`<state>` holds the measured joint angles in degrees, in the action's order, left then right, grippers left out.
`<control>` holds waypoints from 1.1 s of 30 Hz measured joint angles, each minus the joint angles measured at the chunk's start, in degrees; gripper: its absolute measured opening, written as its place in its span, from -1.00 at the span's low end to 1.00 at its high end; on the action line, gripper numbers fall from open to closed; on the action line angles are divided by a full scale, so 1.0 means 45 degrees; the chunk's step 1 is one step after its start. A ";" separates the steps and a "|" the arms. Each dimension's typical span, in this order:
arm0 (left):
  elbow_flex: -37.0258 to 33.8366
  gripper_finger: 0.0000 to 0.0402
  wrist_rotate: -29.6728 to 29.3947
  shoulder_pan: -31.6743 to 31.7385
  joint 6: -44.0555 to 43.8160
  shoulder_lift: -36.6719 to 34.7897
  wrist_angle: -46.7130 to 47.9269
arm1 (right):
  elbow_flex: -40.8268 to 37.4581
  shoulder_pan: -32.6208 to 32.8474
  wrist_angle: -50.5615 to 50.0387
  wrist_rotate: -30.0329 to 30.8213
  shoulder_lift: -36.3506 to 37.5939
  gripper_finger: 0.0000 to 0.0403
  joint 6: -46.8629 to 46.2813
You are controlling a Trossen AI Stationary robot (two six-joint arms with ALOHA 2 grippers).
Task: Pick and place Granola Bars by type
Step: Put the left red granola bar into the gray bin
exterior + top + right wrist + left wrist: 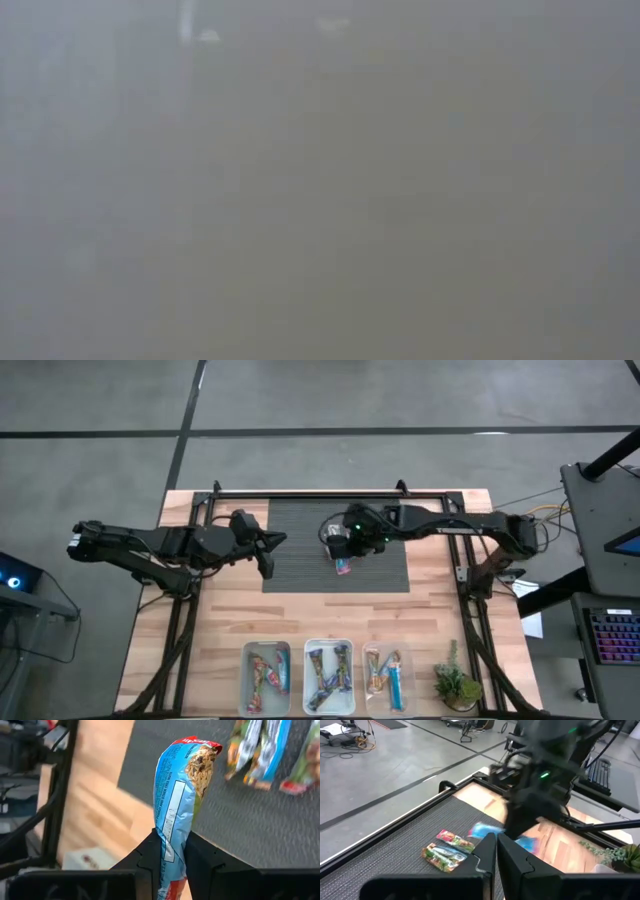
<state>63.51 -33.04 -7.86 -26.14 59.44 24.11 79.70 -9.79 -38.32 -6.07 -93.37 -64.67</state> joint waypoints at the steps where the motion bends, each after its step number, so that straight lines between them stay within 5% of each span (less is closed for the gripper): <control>1: -0.0033 -1.00 0.0000 0.0000 0.0001 0.0000 0.0009 | -0.0004 0.0198 -0.0135 0.0005 0.0187 -0.70 -0.0146; 15: 0.0015 -1.00 0.0000 0.0000 0.0425 0.0000 -0.0019 | -0.0014 0.3444 -0.1171 0.0335 0.1996 -0.70 -0.3037; 33: 0.0067 -1.00 0.0043 0.0000 0.0428 0.0010 -0.0030 | -0.0028 0.6373 -0.0775 0.2723 0.1181 -0.70 -0.4833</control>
<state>63.81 -32.84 -7.86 -24.21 59.48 23.97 79.57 18.89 -41.81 6.19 -88.05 -86.42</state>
